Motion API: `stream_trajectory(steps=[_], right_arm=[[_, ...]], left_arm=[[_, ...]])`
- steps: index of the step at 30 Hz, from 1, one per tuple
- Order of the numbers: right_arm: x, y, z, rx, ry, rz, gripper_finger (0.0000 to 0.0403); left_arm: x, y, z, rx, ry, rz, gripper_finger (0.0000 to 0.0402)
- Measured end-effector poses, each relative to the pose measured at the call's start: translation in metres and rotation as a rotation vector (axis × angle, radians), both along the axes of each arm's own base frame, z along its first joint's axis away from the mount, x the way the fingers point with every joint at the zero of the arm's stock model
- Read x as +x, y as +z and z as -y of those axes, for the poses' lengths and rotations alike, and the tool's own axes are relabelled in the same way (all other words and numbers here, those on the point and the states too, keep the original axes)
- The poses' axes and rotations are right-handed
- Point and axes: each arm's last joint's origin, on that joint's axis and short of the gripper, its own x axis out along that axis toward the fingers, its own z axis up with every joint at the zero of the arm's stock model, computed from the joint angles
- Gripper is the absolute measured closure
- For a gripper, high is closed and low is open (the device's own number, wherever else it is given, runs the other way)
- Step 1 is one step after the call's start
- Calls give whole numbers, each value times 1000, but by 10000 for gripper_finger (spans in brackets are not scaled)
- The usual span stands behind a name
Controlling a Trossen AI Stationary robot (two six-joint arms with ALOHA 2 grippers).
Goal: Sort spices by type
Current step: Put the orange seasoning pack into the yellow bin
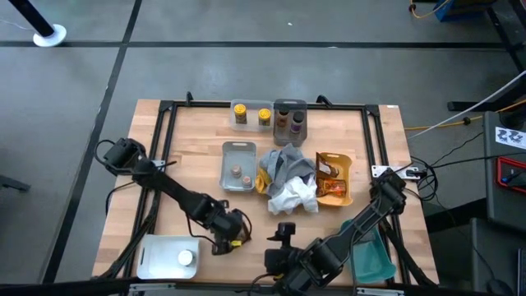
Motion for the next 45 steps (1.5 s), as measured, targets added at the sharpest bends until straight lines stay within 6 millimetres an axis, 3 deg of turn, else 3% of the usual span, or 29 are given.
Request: stream_trajectory(steps=[7,14,25,35,40,45], right_arm=[[7,-15,-6,-71,88,-19,84],[10,-16,-18,-101,198,34,84],[7,-14,-23,-117,221,54,84],[9,-13,-20,-204,181,98,85],[9,-13,-20,-216,171,106,123],[10,-11,-21,-202,168,125,200]], left_arm=[[17,7,-3,-193,-78,86,399],[34,16,-10,-350,-129,182,399],[54,34,-24,-591,-239,337,398],[60,46,-22,-695,-326,436,400],[61,48,-21,-704,-331,458,398],[61,50,-21,-709,-333,473,398]])
